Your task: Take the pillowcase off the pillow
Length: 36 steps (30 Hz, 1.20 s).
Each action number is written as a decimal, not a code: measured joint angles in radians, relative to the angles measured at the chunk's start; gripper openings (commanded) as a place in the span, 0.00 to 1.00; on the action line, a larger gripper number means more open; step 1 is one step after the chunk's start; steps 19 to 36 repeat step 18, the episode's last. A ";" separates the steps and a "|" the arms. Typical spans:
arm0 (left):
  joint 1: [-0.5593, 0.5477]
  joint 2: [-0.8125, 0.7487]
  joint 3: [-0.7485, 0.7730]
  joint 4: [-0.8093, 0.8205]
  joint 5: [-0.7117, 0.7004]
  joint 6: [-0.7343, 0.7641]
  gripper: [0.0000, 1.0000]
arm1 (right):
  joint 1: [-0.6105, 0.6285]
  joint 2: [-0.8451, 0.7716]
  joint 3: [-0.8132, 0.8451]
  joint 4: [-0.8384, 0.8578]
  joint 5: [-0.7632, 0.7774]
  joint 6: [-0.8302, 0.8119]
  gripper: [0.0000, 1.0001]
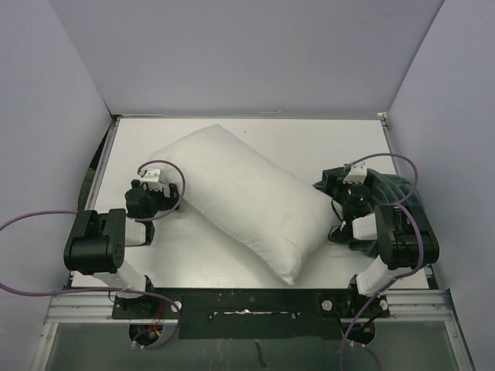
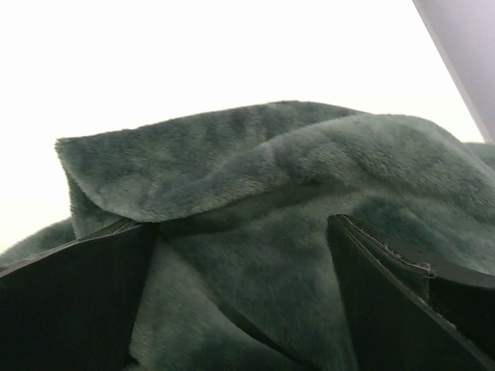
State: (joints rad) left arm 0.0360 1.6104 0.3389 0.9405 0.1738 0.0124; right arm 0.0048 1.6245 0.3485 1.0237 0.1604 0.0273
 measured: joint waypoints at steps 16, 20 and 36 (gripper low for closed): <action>0.000 0.000 0.000 -0.010 -0.012 0.000 0.98 | 0.028 0.003 0.027 -0.100 -0.072 -0.062 0.98; -0.001 0.000 0.000 -0.011 -0.014 0.000 0.98 | 0.028 0.003 0.027 -0.100 -0.074 -0.064 0.98; -0.001 0.000 0.000 -0.011 -0.014 0.000 0.98 | 0.028 0.003 0.027 -0.100 -0.074 -0.064 0.98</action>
